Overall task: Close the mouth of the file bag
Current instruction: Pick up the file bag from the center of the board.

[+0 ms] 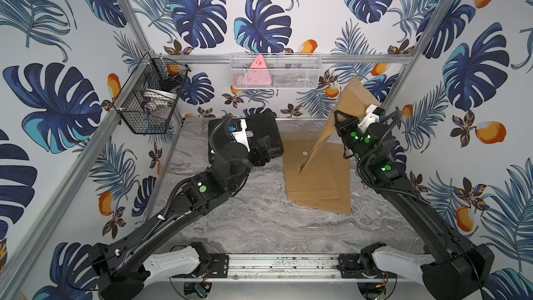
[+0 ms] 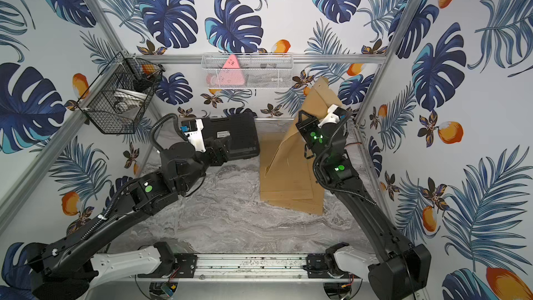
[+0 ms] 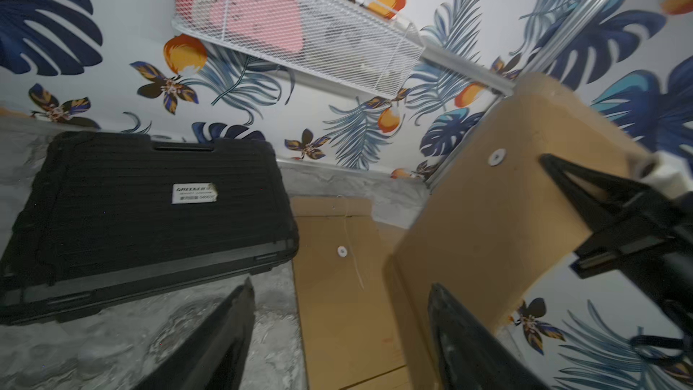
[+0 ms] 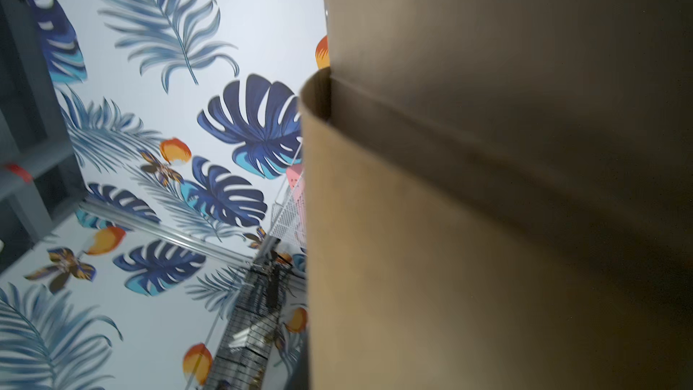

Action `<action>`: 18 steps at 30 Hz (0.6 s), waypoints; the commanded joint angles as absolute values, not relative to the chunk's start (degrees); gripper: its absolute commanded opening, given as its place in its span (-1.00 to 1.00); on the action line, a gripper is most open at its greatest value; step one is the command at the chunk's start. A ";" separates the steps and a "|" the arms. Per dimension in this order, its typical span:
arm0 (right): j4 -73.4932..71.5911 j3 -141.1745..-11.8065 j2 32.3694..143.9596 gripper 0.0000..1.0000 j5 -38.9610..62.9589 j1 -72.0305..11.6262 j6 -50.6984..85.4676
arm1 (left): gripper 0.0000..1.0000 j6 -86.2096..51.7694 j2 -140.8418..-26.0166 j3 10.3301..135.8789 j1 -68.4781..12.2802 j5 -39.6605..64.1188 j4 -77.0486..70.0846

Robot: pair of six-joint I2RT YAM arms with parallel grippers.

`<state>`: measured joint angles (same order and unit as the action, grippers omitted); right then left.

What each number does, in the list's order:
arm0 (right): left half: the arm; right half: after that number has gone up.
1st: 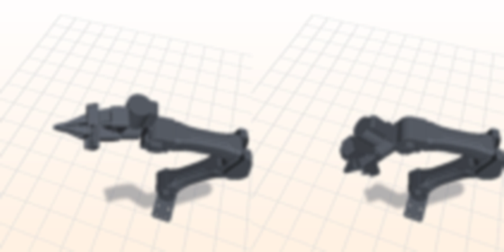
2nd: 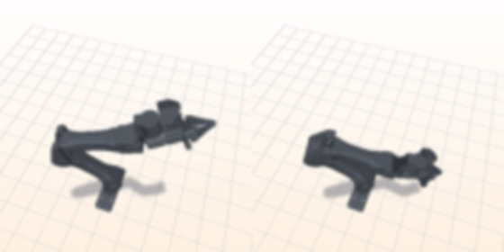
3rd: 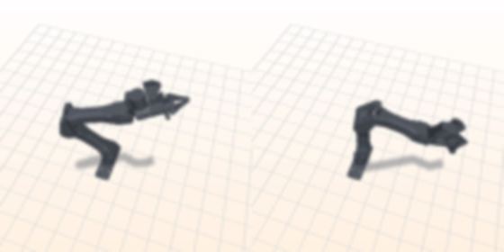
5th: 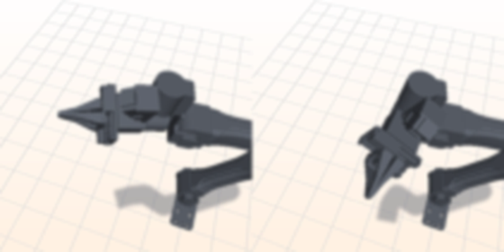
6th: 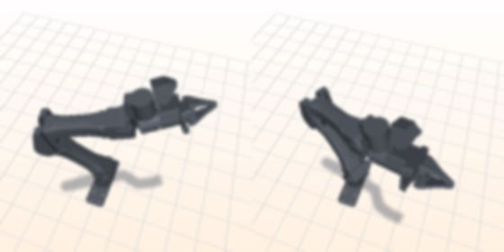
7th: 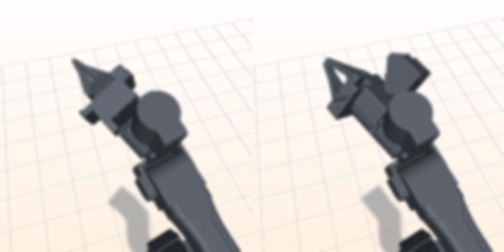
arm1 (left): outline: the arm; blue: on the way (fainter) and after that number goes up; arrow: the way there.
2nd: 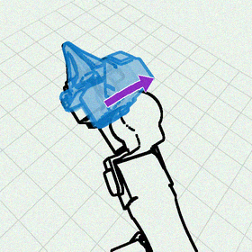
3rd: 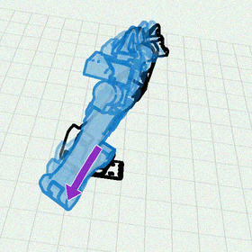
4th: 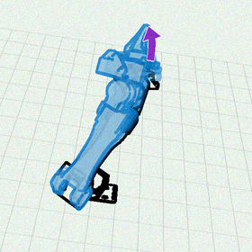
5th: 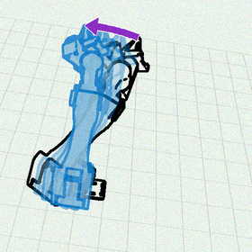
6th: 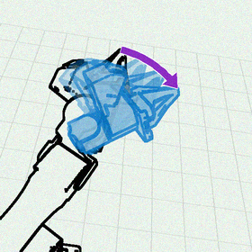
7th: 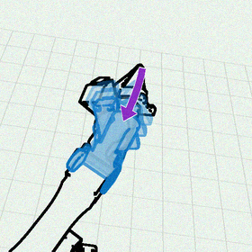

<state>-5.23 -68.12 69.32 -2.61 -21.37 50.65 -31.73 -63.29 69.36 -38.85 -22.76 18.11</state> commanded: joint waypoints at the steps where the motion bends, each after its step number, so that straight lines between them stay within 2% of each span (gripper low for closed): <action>1: 8.49 -73.78 71.54 -1.00 7.20 -21.43 30.10 | 0.55 -30.61 -66.54 70.62 -32.94 -4.49 22.93; 6: 23.83 -83.06 75.40 -1.00 10.03 -22.42 15.89 | 0.61 -30.95 -70.72 68.07 -22.82 14.86 11.70; 10: 34.81 -88.84 77.78 -1.00 4.21 -25.74 7.09 | 0.66 -31.99 -72.38 66.18 -17.68 22.37 4.75; 11: 35.84 -89.15 77.71 -1.00 1.69 -28.17 5.64 | 0.67 -31.74 -72.74 66.07 -17.10 22.95 4.38; 15: 34.93 -87.05 75.40 -1.00 -2.46 -29.00 1.80 | 0.71 -33.90 -73.78 63.39 -14.53 27.66 -2.45; 18: 33.76 -86.40 73.80 -1.00 -1.37 -29.00 -0.69 | 0.76 -40.37 -76.43 60.64 -12.94 34.67 -12.08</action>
